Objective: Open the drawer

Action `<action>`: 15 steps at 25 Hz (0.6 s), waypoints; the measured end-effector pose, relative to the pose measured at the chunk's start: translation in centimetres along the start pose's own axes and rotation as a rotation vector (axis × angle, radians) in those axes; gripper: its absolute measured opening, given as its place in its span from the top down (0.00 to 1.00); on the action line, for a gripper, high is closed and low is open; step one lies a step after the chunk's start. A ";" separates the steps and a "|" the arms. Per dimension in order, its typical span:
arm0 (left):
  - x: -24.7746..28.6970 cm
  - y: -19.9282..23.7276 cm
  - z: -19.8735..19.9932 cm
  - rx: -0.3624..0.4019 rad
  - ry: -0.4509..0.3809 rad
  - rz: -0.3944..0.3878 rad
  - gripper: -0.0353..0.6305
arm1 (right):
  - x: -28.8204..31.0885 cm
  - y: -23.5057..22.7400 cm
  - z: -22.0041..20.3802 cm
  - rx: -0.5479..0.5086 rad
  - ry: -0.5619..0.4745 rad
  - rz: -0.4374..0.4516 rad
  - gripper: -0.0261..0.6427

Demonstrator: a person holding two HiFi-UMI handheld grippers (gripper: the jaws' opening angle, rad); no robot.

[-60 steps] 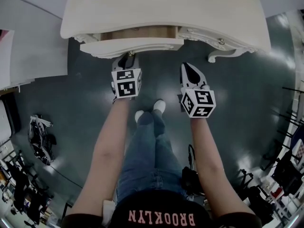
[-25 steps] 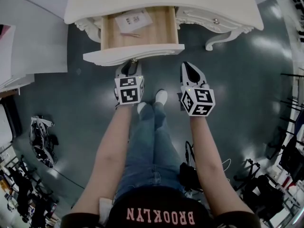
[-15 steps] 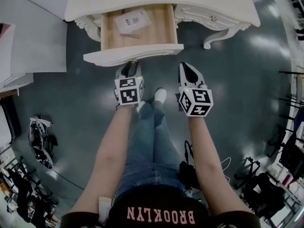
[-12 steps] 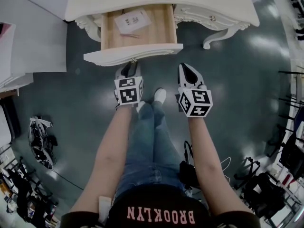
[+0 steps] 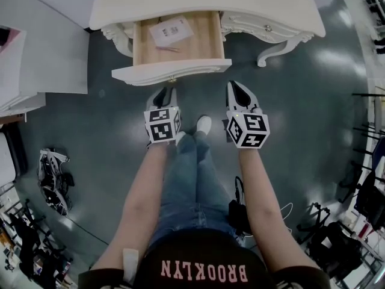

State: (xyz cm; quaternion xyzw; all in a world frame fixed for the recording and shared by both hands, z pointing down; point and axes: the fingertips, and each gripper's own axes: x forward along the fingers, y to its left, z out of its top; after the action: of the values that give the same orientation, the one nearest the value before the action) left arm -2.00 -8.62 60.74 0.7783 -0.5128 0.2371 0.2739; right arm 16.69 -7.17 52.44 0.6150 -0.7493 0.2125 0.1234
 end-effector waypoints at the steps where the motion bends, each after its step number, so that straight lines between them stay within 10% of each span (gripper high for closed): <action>1: -0.4 0.0 0.5 0.000 -0.008 0.003 0.83 | -0.2 0.2 0.5 -0.002 -0.004 0.001 0.97; 15: -3.8 0.2 9.8 0.004 -0.140 0.018 0.83 | -1.8 1.2 8.2 -0.028 -0.083 0.008 0.97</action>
State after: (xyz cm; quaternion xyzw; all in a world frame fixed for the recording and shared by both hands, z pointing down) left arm -2.73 -12.70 51.09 0.7889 -0.5373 0.1855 0.2335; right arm 16.53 -9.26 44.18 0.6186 -0.7590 0.1766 0.0999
